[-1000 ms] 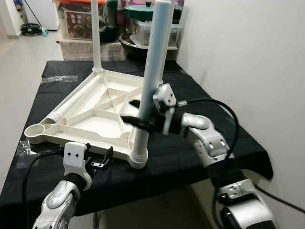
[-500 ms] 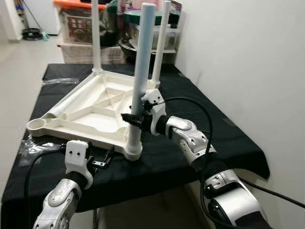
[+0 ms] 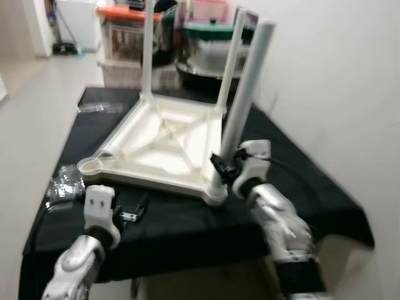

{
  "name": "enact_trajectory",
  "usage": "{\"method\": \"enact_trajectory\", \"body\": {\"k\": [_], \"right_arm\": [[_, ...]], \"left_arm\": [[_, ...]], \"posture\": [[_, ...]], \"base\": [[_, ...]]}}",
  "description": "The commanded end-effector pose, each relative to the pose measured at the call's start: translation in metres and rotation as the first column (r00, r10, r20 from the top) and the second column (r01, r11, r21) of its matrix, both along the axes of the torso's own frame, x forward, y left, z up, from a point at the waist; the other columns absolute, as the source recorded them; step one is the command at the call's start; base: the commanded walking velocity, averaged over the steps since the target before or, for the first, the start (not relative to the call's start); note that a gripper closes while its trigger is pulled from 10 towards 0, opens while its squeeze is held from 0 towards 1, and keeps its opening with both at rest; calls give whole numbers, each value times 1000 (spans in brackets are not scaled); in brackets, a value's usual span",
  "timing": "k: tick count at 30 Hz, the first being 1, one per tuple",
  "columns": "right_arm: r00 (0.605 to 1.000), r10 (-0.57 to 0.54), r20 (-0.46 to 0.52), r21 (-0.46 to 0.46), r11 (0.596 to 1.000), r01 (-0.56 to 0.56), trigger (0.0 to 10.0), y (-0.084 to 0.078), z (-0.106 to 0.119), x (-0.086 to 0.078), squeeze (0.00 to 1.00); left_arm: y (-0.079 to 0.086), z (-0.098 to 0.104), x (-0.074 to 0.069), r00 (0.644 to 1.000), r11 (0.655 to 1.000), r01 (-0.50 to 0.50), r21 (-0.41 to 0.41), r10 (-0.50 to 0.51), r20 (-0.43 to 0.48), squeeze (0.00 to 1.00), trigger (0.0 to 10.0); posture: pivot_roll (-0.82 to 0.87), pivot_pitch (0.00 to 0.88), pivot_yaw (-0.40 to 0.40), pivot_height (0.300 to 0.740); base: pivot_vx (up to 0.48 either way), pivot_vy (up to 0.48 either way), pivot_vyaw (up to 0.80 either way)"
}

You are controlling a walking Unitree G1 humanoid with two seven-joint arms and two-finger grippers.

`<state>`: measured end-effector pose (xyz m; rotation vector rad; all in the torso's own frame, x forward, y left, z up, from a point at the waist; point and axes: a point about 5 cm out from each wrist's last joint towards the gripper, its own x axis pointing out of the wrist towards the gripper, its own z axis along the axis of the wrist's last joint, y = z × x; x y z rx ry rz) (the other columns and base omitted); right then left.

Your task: Building children table

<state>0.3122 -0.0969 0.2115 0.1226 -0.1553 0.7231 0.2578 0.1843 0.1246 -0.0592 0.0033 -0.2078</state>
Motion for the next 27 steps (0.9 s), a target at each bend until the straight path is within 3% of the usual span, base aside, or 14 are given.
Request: {"method": "enact_trajectory", "body": {"k": [1,2,3,4,5,10,14,19,23,24,25,27], "right_arm": [[971,224,80,-59,974,-220,10000,13,15,-6,75],[971,224,80,-59,974,-220,10000,13,15,-6,75],[950,297,92,-108,952,-287,10000,13,16,-6,75],[936,336,101,-140,937,-321,10000,9,18,-1,0],[929,358,91,-166,925,-341,10000,4,19,10,0],[957,288,38,-291,919,-265,10000,4,11,46,0],[963,267,-34,-373,891,-260,10000,5,0,57,0],[962,272,-26,-392,883,-260,10000,6,4,63,0],[837,547,-1,-287,801,-525,10000,17,15,54,0],[837,547,-1,-287,801,-525,10000,17,15,54,0],[817,576,12,-257,792,-554,7843,20,16,53,0],[809,587,21,-240,789,-566,7843,23,16,53,0]], "left_arm": [[-5,-2,0,1000,1000,21,-2,-21,-7,0,10000],[-5,-2,0,1000,1000,21,-2,-21,-7,0,10000],[-5,-2,0,1000,1000,20,-2,-20,-6,0,10000],[-5,-2,0,1000,1000,19,-2,-19,-6,0,10000],[-5,-3,0,1000,1000,18,-1,-18,-7,0,10000],[-3,-2,0,1000,1000,5,4,-5,-2,0,10000],[-1,-1,-1,1000,1000,-6,7,6,2,0,10000],[1,-2,-4,1000,1000,-16,7,16,0,0,10000],[0,-3,-4,1000,1000,-11,7,11,-3,0,10000],[0,-3,-4,1000,1000,-11,7,11,-3,0,10000],[-1,-2,-2,1000,1000,-8,7,8,-2,0,10000],[-2,-2,-1,1000,1000,-7,8,7,0,0,10000]], "posture": [[50,0,-115,740],[50,0,-115,740],[51,0,-115,740],[57,0,-117,740],[62,0,-122,740],[85,0,-140,740],[101,0,-152,740],[109,0,-156,740],[105,0,-148,740],[105,0,-148,740],[104,0,-148,740],[104,0,-148,740]], "base": [[0,0,0],[0,0,0],[0,0,0],[0,0,0],[0,0,0],[0,0,0],[0,0,0],[0,0,0],[0,0,0],[0,0,0],[0,0,0],[0,0,0]]}}
